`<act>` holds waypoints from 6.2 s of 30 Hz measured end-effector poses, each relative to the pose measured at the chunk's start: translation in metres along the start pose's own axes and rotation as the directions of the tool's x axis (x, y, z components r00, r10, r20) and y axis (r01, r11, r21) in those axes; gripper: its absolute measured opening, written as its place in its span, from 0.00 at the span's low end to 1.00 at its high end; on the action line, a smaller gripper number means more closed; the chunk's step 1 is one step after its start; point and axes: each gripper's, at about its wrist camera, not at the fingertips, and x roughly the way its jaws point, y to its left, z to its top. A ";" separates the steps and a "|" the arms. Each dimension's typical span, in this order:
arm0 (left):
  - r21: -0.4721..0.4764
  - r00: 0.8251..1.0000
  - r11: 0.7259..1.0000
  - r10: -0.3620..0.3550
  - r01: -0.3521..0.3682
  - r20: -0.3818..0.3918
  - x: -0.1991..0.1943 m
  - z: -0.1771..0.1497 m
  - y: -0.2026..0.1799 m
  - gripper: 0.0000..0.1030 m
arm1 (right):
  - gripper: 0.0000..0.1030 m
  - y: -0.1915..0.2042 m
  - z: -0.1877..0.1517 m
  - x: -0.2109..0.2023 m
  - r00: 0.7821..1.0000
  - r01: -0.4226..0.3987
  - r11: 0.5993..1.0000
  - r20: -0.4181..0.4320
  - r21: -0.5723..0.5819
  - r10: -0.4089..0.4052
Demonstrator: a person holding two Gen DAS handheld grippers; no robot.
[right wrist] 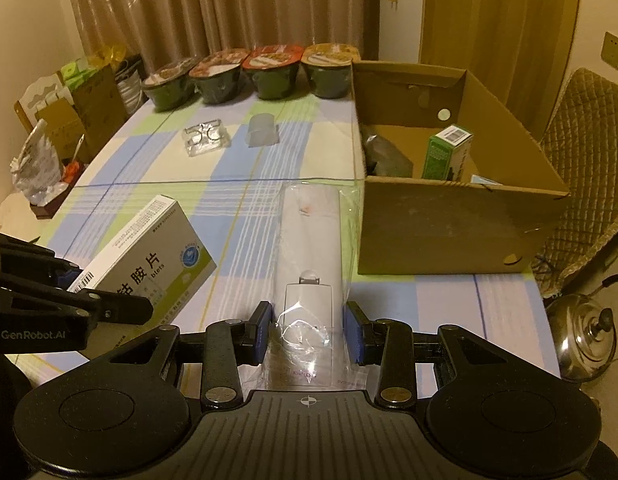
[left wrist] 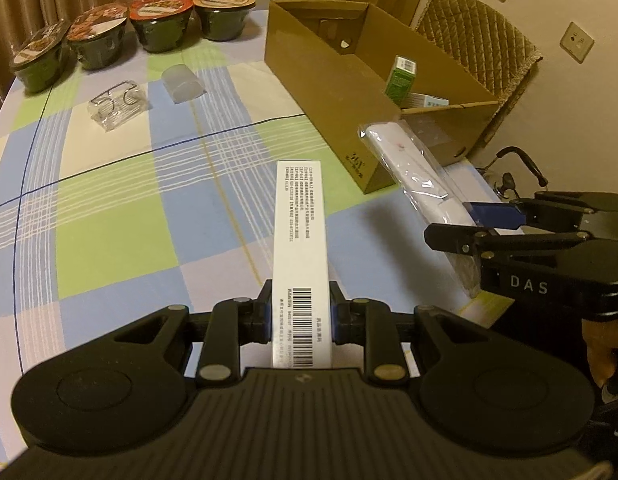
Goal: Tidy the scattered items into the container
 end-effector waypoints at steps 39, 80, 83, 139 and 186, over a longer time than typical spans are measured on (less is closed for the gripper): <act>0.042 1.000 0.999 -0.008 0.007 0.024 -0.005 0.018 -0.022 0.20 | 0.40 -0.030 -0.006 -0.018 0.999 0.030 0.998 0.022 0.050 -0.031; 0.102 0.993 0.994 -0.061 0.051 0.098 -0.001 0.095 -0.061 0.20 | 0.40 -0.096 0.039 -0.032 0.989 0.086 0.990 0.111 0.114 -0.099; 0.101 0.992 0.993 -0.067 0.056 0.111 -0.002 0.106 -0.061 0.20 | 0.40 -0.102 0.047 -0.029 0.988 0.089 0.989 0.115 0.114 -0.102; -0.067 0.987 0.995 -0.068 0.079 0.148 0.075 0.170 -0.040 0.61 | 0.90 -0.169 0.149 0.049 0.981 0.067 0.995 0.179 0.078 -0.080; -0.189 0.980 0.980 0.092 -0.057 0.179 -0.018 0.060 0.056 0.75 | 0.90 -0.092 0.089 -0.023 0.984 0.099 0.995 0.154 -0.031 -0.094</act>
